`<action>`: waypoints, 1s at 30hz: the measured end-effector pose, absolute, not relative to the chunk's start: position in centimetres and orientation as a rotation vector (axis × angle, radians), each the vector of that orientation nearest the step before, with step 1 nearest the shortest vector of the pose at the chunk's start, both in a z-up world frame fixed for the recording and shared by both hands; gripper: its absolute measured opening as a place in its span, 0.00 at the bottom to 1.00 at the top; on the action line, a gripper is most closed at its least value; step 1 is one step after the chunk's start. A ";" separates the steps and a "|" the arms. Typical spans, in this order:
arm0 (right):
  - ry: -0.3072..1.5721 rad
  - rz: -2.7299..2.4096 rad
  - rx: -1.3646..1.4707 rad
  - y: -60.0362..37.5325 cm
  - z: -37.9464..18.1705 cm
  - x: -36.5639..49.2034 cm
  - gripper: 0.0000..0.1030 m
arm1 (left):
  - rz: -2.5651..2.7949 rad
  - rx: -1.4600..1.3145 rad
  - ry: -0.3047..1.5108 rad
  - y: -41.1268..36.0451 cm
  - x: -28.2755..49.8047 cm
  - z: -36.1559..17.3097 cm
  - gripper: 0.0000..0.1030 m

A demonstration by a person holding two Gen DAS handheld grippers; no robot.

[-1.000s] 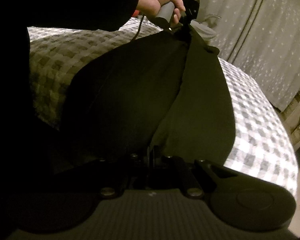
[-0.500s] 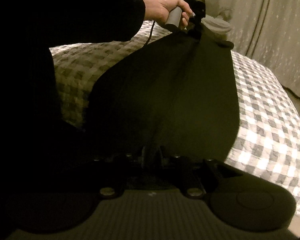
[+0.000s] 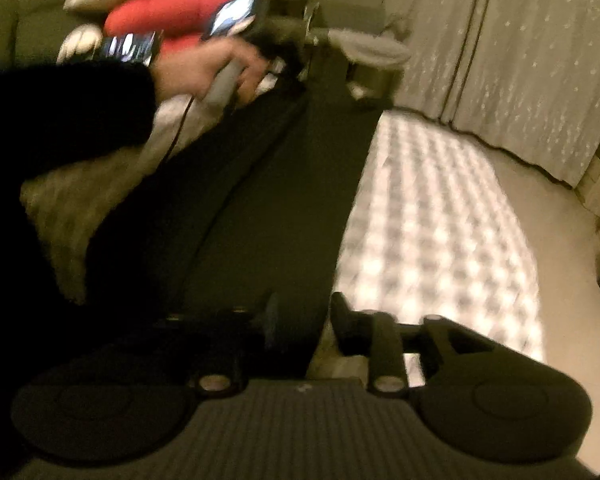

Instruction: Fold clothes

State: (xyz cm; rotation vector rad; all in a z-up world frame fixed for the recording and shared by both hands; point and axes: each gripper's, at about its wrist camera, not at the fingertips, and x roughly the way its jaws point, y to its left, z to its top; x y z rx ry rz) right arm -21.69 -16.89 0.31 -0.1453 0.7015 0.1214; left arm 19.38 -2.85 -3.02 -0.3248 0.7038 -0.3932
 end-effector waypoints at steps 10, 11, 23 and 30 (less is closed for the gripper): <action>0.717 0.046 0.050 -28.0 4.4 -4.8 0.39 | -0.429 -0.473 0.709 0.2 20.0 -1.6 0.34; 0.733 0.041 0.060 -28.6 3.9 -2.5 0.39 | -0.420 -0.476 0.699 0.4 20.1 -1.3 0.34; 0.737 0.019 0.120 -30.1 -0.4 16.1 0.39 | -0.441 -0.222 0.706 -4.3 26.5 -1.9 0.42; 0.710 0.057 0.158 -29.7 -1.8 19.2 0.39 | -0.515 -0.023 0.698 -7.0 26.9 -2.9 0.09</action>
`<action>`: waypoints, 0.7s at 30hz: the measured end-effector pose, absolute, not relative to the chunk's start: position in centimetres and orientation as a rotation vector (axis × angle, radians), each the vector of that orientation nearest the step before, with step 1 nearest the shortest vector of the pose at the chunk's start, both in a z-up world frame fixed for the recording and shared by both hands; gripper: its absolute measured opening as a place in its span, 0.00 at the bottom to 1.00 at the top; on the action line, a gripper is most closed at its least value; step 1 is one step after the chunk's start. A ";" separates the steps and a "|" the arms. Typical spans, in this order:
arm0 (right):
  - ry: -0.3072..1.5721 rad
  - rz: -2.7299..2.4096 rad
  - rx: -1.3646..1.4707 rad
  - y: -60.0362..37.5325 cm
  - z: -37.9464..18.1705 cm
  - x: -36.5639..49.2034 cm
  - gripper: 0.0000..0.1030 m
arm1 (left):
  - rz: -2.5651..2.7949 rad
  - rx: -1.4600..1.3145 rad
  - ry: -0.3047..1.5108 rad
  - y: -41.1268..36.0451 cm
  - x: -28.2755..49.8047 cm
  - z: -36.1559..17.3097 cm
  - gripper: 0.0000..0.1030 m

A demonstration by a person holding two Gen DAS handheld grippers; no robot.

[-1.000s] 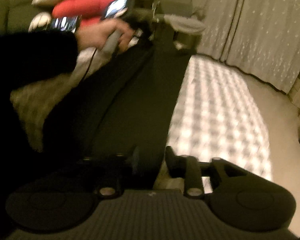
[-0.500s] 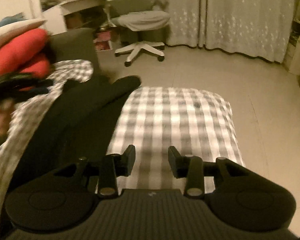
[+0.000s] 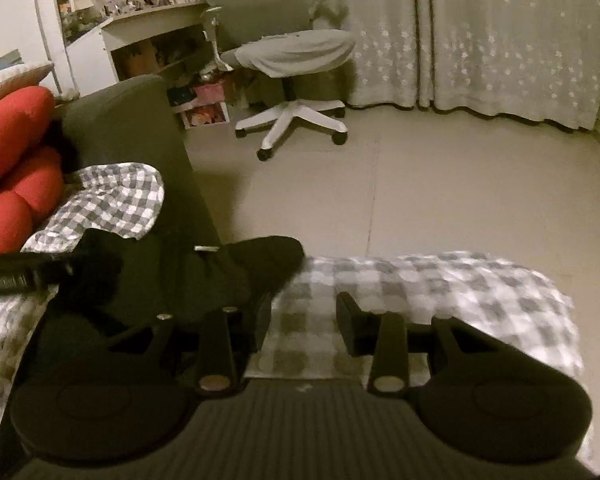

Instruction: Fold clothes

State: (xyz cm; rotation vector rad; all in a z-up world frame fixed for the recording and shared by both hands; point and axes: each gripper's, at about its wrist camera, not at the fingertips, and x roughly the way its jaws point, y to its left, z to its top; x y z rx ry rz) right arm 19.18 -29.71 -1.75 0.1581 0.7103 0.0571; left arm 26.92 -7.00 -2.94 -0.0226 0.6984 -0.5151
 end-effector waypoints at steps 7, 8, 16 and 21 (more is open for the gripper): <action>0.654 0.083 0.136 -29.3 -2.0 20.4 0.36 | -0.521 -0.049 0.608 -6.2 26.0 -1.1 0.00; 0.639 0.087 0.149 -29.5 -2.0 20.5 0.35 | -0.529 -0.073 0.583 -5.8 25.8 -0.5 0.00; 0.619 0.090 0.175 -29.8 -2.3 21.0 0.35 | -0.467 -0.088 0.541 -4.7 26.0 0.6 0.00; 0.645 0.104 0.100 -28.2 -2.7 23.0 0.36 | -0.362 -0.054 0.564 -4.8 26.4 -0.8 0.00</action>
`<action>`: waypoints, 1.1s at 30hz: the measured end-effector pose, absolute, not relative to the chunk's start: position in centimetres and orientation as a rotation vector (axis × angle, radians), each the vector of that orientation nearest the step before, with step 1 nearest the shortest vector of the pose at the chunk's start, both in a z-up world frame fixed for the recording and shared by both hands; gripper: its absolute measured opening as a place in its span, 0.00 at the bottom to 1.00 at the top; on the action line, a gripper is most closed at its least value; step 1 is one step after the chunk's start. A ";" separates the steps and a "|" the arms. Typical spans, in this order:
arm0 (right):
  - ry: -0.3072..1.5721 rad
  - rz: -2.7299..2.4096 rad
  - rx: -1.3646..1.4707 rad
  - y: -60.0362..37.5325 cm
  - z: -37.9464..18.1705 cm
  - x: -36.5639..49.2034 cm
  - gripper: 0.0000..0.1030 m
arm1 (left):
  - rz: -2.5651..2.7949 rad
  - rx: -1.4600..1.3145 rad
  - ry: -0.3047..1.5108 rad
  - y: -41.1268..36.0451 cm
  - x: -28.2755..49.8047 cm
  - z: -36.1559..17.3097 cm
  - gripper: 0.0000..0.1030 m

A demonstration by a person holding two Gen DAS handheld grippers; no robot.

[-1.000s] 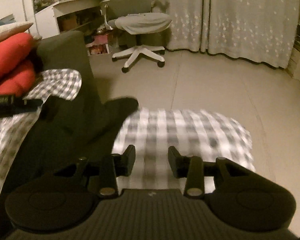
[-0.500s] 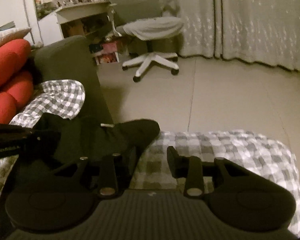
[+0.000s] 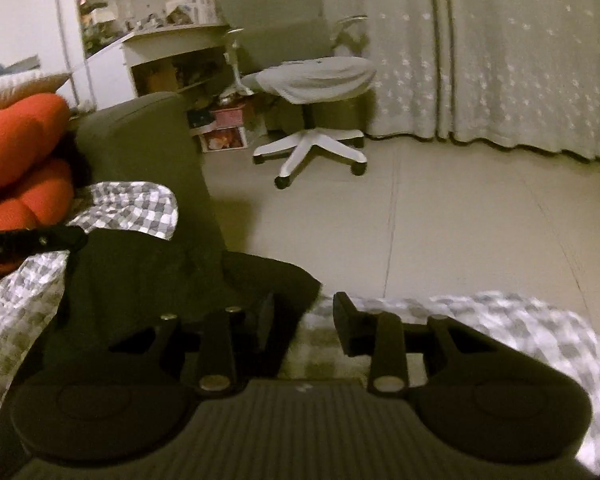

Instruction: Fold clothes

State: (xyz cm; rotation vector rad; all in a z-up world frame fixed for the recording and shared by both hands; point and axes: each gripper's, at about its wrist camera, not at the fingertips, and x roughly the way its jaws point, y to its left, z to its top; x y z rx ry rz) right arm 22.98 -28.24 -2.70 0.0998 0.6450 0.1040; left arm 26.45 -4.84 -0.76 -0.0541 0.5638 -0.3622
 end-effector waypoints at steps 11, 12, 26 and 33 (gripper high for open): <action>0.693 0.015 0.063 -28.9 -3.9 27.8 0.35 | -0.309 -0.092 0.637 -4.0 26.5 -2.6 0.01; 0.677 -0.010 0.101 -29.6 -3.7 27.5 0.35 | -0.307 -0.102 0.635 -3.7 26.5 -2.6 0.01; 0.794 0.127 0.304 -30.3 -4.4 29.3 0.11 | -0.320 -0.088 0.629 -3.8 25.7 -3.2 0.01; 0.717 0.103 0.193 -29.8 -3.6 28.5 0.19 | -0.322 -0.104 0.617 -3.1 25.4 -2.9 0.01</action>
